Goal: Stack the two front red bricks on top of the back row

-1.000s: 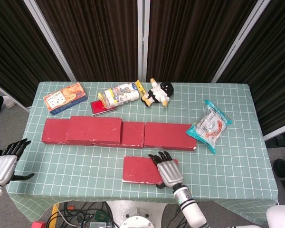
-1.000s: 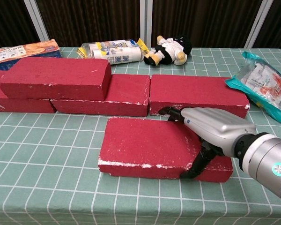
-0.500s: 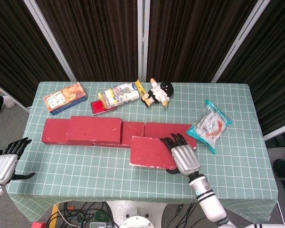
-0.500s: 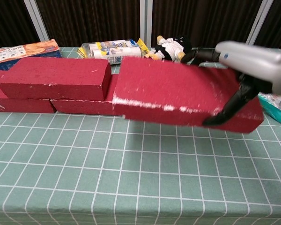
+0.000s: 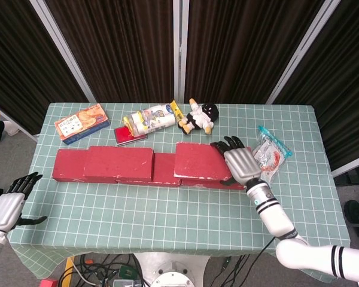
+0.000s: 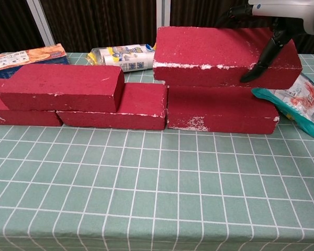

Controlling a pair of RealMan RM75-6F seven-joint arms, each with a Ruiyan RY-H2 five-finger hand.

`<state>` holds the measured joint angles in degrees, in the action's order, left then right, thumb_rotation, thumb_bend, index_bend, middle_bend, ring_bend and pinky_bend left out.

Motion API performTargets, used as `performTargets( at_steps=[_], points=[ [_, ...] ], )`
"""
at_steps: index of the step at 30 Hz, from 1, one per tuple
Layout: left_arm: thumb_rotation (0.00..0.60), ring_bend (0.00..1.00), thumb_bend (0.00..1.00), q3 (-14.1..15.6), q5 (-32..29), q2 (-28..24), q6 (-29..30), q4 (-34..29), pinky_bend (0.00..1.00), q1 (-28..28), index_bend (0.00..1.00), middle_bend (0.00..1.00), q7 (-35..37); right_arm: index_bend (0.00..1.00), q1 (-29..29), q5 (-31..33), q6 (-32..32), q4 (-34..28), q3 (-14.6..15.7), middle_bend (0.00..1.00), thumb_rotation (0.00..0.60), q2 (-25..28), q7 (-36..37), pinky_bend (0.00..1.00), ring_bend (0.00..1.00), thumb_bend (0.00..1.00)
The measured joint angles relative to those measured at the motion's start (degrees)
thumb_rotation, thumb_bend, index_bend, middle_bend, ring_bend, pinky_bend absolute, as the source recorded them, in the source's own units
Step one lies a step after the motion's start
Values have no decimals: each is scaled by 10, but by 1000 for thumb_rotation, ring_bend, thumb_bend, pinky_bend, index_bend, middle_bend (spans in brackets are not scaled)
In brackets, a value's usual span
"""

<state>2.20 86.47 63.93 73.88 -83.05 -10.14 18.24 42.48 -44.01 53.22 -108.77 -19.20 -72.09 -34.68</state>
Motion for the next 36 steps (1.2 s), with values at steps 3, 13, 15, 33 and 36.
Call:
performTargets(
  at_steps=[3, 13, 15, 33, 36],
  points=[
    [600, 0, 10, -1, 1, 0, 1, 1, 0, 0, 39, 0, 3, 160, 25, 20, -39, 48, 1, 341, 600, -8, 24, 0, 0, 21],
    [600, 0, 10, -2, 7, 4, 10, 10, 0, 2, 39, 0, 15, 171, 74, -3, -111, 143, 19, 350, 600, -60, 118, 0, 0, 35],
    [600, 0, 10, -2, 9, 5, 12, 11, 0, 2, 39, 0, 17, 172, 81, -4, -119, 151, 22, 351, 600, -66, 131, 0, 0, 35],
    [600, 0, 10, 0, 12, 9, 12, 21, 0, 3, 39, 0, 27, 172, 136, 32, -117, 187, 59, 349, 600, -100, 143, 0, 0, 43],
    [600, 0, 10, 1, 12, 10, 11, 25, 0, 3, 39, 0, 31, 172, 143, 44, -109, 189, 64, 349, 600, -104, 139, 0, 0, 43]
  ],
)
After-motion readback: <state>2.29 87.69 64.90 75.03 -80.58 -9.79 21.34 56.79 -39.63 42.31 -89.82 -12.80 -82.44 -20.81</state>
